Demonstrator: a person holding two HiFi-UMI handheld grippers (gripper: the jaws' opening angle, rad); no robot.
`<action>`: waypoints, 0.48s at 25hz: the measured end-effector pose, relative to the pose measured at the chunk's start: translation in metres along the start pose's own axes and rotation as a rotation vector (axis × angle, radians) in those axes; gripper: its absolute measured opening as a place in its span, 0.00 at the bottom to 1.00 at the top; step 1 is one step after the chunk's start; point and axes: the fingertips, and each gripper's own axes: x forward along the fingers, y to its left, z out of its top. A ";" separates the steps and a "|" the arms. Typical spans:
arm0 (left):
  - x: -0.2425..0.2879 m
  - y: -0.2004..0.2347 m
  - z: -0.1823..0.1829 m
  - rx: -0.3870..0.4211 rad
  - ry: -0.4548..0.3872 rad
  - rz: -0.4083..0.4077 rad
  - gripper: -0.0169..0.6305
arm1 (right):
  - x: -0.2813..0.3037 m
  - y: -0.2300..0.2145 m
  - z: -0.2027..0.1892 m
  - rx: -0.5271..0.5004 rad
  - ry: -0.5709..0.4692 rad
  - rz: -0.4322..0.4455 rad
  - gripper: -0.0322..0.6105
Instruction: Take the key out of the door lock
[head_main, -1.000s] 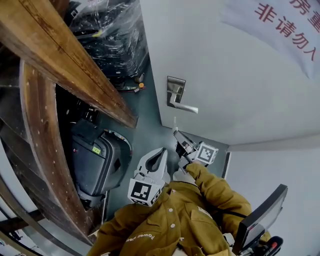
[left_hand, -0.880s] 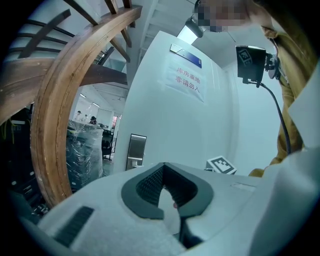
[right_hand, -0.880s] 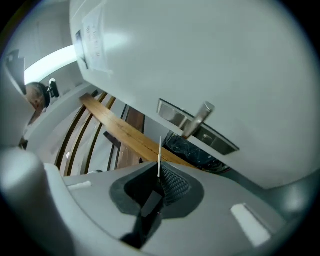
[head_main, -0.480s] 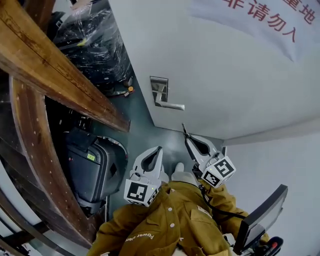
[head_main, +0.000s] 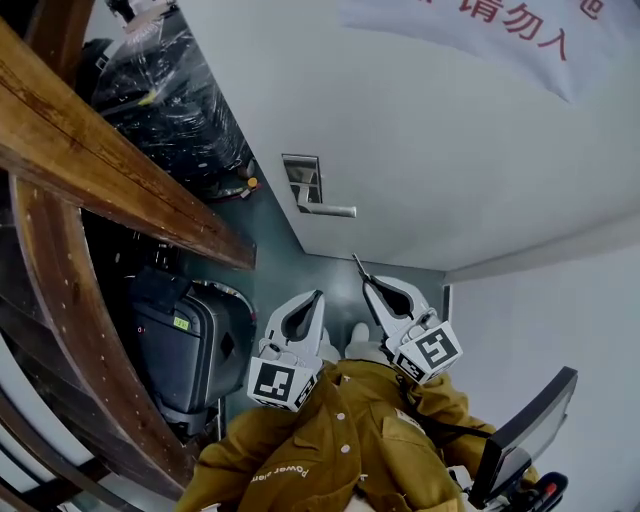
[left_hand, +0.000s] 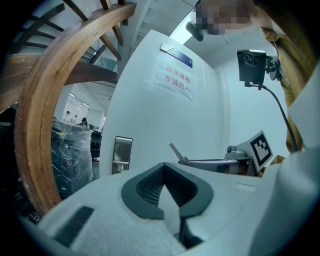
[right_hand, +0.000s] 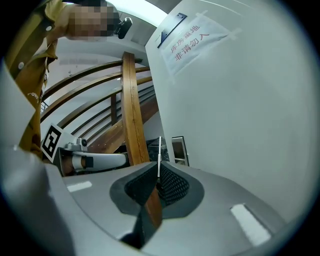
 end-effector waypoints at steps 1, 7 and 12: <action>0.001 0.000 0.001 0.001 -0.001 -0.003 0.02 | 0.000 0.001 0.001 -0.003 -0.002 -0.001 0.10; 0.002 -0.001 0.004 0.001 -0.006 -0.016 0.02 | 0.000 0.004 0.008 -0.003 -0.013 0.000 0.10; 0.003 -0.003 0.005 0.003 -0.011 -0.021 0.02 | -0.001 0.006 0.012 -0.005 -0.018 0.004 0.10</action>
